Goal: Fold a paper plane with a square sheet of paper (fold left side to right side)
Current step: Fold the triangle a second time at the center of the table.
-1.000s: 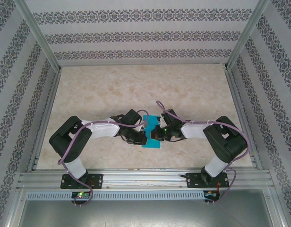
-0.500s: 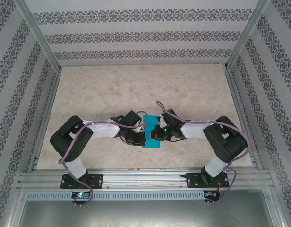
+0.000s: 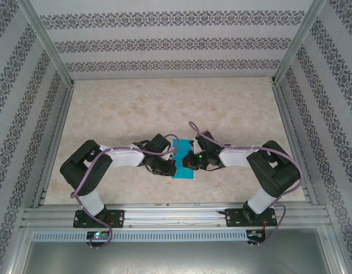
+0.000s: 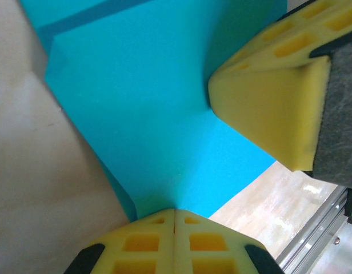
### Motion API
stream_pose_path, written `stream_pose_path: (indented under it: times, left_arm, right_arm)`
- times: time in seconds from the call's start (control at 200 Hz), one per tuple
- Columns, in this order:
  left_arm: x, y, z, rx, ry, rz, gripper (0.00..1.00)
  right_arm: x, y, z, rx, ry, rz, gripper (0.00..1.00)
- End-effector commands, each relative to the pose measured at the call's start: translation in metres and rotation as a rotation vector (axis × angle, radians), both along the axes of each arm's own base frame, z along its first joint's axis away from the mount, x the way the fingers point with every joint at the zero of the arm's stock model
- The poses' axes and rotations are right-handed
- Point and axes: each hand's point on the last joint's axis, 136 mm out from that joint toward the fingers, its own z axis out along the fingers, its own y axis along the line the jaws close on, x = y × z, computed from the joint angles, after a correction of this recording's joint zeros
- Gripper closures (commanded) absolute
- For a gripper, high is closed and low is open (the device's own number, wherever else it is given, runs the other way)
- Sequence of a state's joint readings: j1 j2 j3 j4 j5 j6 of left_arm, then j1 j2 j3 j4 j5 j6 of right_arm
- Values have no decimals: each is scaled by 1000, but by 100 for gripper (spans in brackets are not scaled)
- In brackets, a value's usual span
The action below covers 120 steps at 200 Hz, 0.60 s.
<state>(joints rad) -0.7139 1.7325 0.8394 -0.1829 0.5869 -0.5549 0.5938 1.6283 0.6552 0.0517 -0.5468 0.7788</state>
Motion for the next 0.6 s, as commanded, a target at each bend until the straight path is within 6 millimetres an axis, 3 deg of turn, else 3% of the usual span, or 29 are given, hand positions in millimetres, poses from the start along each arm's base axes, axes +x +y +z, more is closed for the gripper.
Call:
stream_pose_path:
  times: [0.0, 0.135, 0.595]
  left_arm:
    - [-12, 21, -28, 112, 14, 4, 98]
    - [-11, 21, -30, 115, 12, 5, 100]
    - [-10, 22, -31, 125, 14, 14, 100]
  right_arm:
    - [2, 2, 22, 21, -80, 22, 100]
    - [-1, 3, 23, 18, -93, 25, 100]
    - [-7, 19, -2, -19, -52, 48, 100]
